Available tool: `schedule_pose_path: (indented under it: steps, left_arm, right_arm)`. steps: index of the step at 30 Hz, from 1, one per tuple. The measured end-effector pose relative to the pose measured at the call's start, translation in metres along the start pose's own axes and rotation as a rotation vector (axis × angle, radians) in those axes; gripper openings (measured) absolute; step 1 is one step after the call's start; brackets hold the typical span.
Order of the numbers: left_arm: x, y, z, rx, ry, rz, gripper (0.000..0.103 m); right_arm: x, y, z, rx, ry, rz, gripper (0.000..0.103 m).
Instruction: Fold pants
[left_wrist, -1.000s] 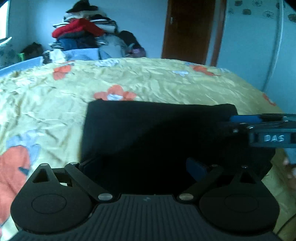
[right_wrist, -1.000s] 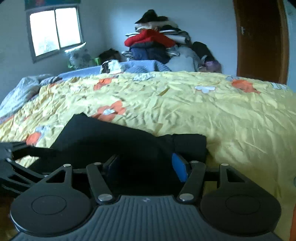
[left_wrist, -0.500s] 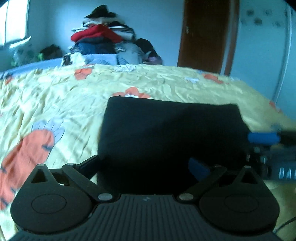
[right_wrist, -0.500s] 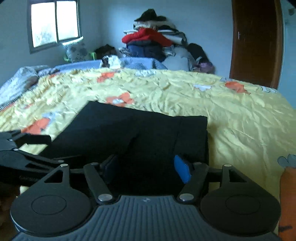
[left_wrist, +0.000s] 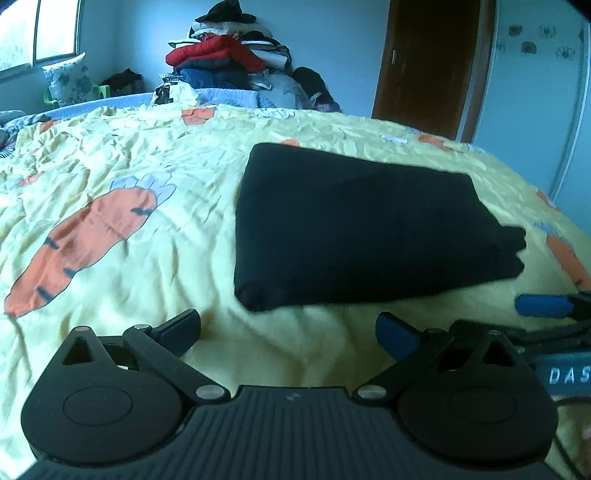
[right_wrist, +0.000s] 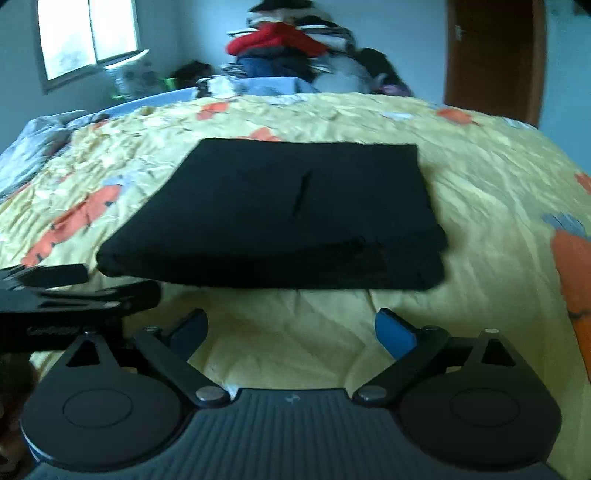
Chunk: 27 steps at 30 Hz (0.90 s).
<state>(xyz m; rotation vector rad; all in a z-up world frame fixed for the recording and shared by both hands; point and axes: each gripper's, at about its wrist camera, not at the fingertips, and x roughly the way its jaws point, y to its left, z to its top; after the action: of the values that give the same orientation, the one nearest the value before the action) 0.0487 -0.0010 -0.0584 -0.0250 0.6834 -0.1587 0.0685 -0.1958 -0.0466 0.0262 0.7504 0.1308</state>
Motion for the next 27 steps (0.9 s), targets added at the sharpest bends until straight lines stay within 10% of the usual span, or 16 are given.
schedule_pose_path:
  steps: [27]
  left_arm:
    - [-0.001,-0.023,-0.009,0.144,-0.036,0.184,0.103]
  right_arm:
    - [0.001,0.011,-0.023,0.039,-0.058,-0.184,0.103]
